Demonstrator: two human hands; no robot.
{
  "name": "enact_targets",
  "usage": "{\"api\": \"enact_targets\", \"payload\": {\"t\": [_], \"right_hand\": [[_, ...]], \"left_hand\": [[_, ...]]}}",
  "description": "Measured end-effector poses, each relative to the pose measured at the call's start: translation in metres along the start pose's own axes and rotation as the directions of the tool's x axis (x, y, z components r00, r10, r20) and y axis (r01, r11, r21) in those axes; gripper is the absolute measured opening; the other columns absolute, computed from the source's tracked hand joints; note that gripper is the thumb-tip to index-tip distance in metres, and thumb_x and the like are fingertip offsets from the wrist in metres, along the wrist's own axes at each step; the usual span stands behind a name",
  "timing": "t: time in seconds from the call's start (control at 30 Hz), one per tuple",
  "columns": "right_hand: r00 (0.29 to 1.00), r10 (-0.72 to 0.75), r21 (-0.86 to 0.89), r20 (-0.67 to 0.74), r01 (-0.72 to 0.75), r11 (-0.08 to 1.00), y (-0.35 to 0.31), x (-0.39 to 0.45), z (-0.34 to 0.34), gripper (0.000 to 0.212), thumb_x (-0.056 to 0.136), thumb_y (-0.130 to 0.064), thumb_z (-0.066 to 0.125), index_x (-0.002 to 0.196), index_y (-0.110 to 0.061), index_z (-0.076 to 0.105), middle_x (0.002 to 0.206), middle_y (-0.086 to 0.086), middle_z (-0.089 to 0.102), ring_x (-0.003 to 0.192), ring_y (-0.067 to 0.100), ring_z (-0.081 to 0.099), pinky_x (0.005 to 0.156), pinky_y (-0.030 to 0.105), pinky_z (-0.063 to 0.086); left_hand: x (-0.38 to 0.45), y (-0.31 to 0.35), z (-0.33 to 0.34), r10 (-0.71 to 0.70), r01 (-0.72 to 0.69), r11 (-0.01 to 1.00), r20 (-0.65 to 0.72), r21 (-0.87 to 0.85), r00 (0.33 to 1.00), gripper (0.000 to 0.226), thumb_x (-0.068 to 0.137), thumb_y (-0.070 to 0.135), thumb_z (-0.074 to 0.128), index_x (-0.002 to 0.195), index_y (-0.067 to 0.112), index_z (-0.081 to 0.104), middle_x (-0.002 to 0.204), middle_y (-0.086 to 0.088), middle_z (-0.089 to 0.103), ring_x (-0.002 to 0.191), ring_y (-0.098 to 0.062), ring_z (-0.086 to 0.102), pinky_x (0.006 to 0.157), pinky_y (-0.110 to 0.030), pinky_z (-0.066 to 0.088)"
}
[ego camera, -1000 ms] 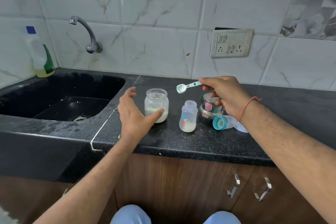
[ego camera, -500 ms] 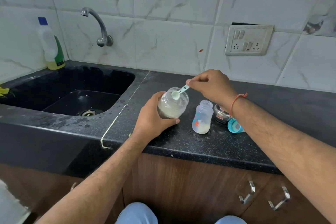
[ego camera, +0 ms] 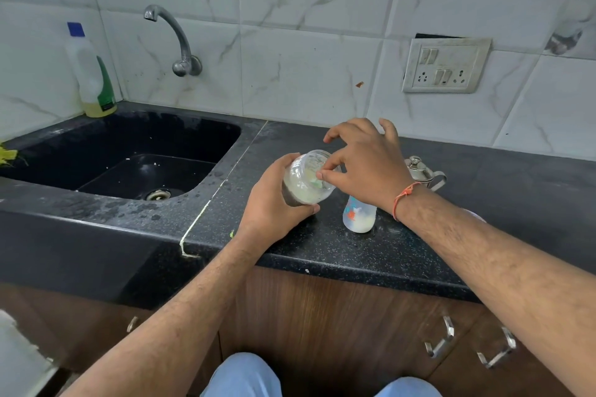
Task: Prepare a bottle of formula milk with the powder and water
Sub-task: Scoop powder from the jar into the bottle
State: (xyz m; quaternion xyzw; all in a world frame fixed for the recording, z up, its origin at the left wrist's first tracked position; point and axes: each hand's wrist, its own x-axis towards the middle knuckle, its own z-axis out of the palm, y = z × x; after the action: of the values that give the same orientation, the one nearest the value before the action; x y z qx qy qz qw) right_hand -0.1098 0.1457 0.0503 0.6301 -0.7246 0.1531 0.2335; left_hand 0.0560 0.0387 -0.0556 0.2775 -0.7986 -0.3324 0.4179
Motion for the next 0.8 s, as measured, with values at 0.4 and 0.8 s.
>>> {"api": "enact_targets", "payload": {"t": [0.4,0.8], "right_hand": [[0.963,0.21,0.196,0.167,-0.241,0.95,-0.004,0.002,0.007,0.027,0.085,-0.066,0.073,0.07,-0.043,0.076,0.14,-0.031,0.052,0.141,0.007,0.033,0.121,0.069,0.007],[0.931,0.347,0.461,0.113,-0.358,0.812,0.01,0.01,-0.002,0.026,0.08,-0.065,0.077,0.076,-0.041,0.082,0.133,-0.03,0.058,0.132,0.006,0.049,0.118,0.066,0.022]], "left_hand": [[0.0,-0.001,0.001,0.019,-0.019,1.0,-0.006,-0.008,1.0,0.097,0.071,0.031,0.103,0.153,0.035,0.051,0.142,0.024,0.064,0.129,0.006,0.06,0.097,0.003,0.039],[-0.001,0.0,0.001,-0.013,0.013,1.0,-0.009,-0.025,1.0,0.096,0.072,0.041,0.102,0.152,0.041,0.048,0.138,0.028,0.065,0.121,0.027,0.051,0.092,0.006,0.036]]}}
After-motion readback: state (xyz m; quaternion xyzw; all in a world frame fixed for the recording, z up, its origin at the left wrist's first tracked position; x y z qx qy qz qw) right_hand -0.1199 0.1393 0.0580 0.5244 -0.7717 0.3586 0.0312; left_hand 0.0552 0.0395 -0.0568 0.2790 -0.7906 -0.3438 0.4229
